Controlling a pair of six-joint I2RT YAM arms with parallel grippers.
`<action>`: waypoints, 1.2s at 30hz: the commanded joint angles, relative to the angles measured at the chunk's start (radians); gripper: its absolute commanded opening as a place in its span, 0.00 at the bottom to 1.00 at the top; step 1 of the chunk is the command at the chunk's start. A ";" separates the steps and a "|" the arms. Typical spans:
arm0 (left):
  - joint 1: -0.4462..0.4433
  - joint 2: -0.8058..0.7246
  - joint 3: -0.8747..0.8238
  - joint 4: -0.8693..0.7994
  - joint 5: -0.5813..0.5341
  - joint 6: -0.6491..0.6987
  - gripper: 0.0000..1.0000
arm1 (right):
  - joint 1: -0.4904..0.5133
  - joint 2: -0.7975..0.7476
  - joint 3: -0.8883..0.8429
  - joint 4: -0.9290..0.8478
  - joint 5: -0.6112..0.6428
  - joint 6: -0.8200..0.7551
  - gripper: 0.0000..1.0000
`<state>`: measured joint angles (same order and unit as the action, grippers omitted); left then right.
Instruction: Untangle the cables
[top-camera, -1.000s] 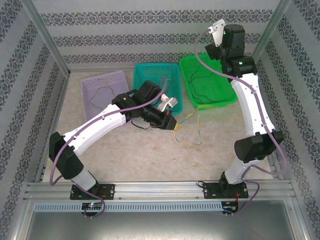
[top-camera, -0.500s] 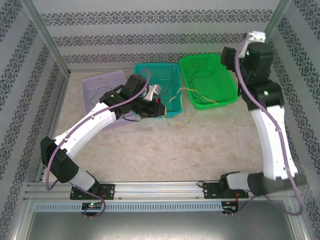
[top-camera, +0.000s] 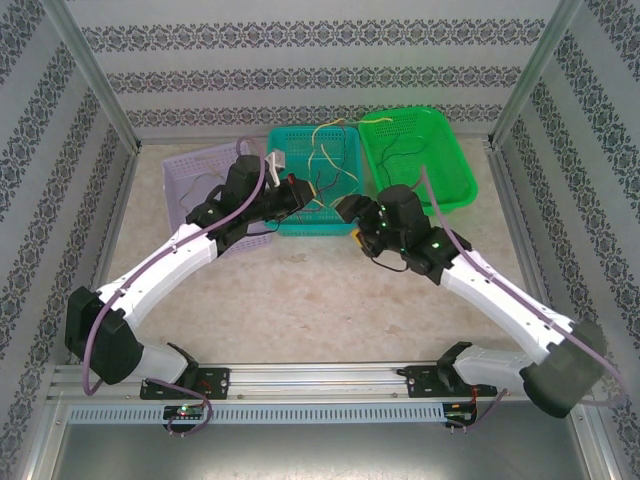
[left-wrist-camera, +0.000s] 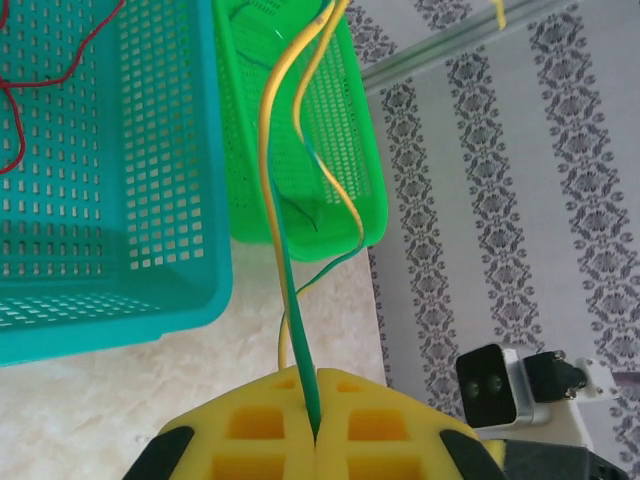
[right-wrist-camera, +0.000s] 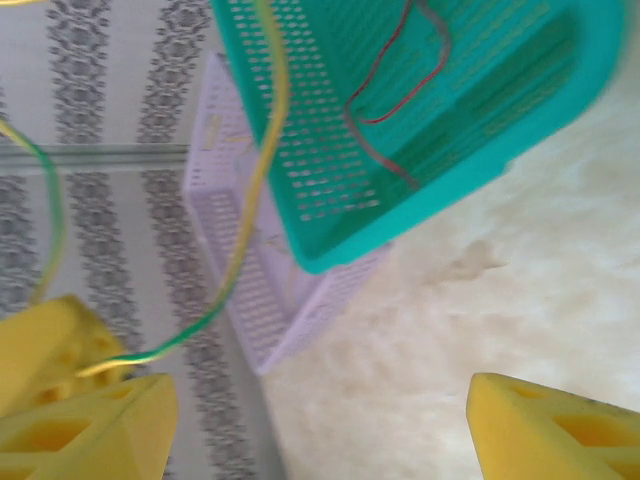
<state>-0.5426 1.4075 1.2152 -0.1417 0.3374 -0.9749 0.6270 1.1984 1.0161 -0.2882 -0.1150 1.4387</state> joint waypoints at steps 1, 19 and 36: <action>0.004 -0.026 -0.027 0.168 -0.038 -0.060 0.00 | 0.007 0.026 0.021 0.224 -0.015 0.260 0.77; -0.028 -0.079 -0.162 0.326 -0.040 -0.143 0.00 | 0.054 0.194 0.007 0.410 0.035 0.506 0.29; 0.017 -0.160 -0.069 -0.062 -0.103 -0.170 0.68 | -0.045 0.158 0.157 -0.063 -0.114 -0.207 0.00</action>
<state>-0.5518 1.2762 1.0882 -0.0608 0.2680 -1.1614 0.5907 1.3773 1.1397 -0.2356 -0.1898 1.4036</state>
